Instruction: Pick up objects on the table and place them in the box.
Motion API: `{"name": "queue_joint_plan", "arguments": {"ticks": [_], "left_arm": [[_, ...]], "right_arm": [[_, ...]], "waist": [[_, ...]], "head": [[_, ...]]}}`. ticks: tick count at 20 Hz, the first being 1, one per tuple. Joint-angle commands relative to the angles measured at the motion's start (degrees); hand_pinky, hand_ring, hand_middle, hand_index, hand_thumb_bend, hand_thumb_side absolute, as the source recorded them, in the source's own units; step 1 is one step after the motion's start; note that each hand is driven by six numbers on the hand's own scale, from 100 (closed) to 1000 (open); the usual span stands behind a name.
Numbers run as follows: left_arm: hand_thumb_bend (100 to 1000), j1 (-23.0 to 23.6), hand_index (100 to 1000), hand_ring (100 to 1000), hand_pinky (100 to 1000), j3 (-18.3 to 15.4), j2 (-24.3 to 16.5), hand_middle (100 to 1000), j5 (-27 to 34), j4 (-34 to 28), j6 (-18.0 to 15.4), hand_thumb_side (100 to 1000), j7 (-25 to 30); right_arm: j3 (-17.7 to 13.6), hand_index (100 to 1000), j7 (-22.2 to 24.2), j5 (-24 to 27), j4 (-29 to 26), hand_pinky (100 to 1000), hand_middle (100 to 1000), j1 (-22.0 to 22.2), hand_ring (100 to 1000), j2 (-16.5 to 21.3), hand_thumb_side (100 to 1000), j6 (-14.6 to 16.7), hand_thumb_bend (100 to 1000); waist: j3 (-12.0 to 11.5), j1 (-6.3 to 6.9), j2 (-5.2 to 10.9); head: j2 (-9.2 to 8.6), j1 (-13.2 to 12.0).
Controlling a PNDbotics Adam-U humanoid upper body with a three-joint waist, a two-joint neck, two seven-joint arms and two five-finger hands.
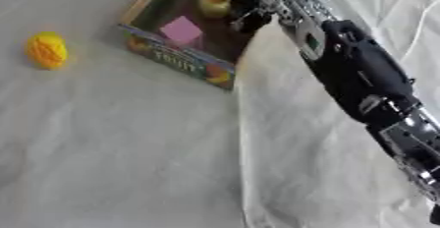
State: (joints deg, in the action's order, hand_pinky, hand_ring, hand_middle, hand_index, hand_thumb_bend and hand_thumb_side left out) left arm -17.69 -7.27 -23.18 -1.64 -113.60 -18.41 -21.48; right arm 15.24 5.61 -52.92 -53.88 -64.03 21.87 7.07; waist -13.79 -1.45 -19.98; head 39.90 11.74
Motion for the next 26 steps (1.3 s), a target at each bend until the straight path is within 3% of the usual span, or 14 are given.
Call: {"name": "queue_joint_plan", "arguments": {"ticks": [1,2,5,9,14,17,19,23,26], "left_arm": [[100,-0.5,836,761,754,-0.15,-1.04,713,0.29,-0.99,0.02,489,0.21],[100,-0.5,836,762,754,-0.14,-1.06,713,0.29,-0.99,0.04,488,0.23],[100,-0.55,835,762,754,0.0,-1.11,714,0.36,-0.99,0.1,485,0.36],[100,-0.62,836,763,755,0.15,-1.63,714,0.34,-0.99,0.28,473,0.56],[100,-1.43,841,764,758,0.16,-6.73,718,-1.63,-0.99,3.88,427,0.77],[100,-3.87,852,771,762,0.99,-13.07,731,-4.28,0.64,9.18,401,2.47],[100,-6.59,863,781,767,1.85,-17.29,740,-5.88,3.43,12.39,392,5.28],[100,-13.54,881,800,779,4.16,-25.41,759,-8.57,13.24,15.95,397,14.58],[193,-19.11,892,822,798,6.69,-29.51,777,-11.65,22.26,15.36,370,22.97]], "right_arm": [[-0.89,888,-0.79,0.02,-2.31,920,834,-1.43,919,0.78,100,-0.88,119],[-1.0,887,-1.03,0.86,-2.99,919,830,-1.47,916,0.85,100,-1.23,186],[-1.16,882,-1.24,4.64,-6.14,917,826,-1.65,909,1.43,100,-2.39,100],[-1.01,859,-0.8,11.46,-14.21,893,800,-1.08,875,4.19,100,-5.07,100],[-0.8,802,-0.62,27.27,-33.69,869,755,4.25,838,13.95,100,-10.57,100],[-2.76,800,-2.65,36.15,-47.54,871,759,11.0,839,21.86,213,-13.22,100],[-5.18,799,-5.21,40.5,-56.02,869,756,16.54,836,26.57,157,-14.77,100],[-10.55,792,-12.8,44.43,-60.44,870,754,25.52,834,31.18,121,-11.26,100],[-13.21,784,-17.19,45.01,-60.68,870,749,30.79,828,31.84,157,-8.34,100]], "waist": [[0.1,0.37,1.46],[0.16,0.38,1.55],[0.4,0.45,1.92],[0.87,0.55,2.54],[1.68,0.56,3.09],[2.48,0.52,3.1],[2.98,0.5,3.04],[4.21,0.64,2.89],[5.22,0.91,2.79]], "head": [[-0.17,-0.09],[-0.16,-0.11],[-0.02,-0.43],[0.31,-0.99],[0.83,-2.53],[0.98,-3.95],[0.96,-4.55],[0.84,-5.56],[0.94,-5.97]]}}
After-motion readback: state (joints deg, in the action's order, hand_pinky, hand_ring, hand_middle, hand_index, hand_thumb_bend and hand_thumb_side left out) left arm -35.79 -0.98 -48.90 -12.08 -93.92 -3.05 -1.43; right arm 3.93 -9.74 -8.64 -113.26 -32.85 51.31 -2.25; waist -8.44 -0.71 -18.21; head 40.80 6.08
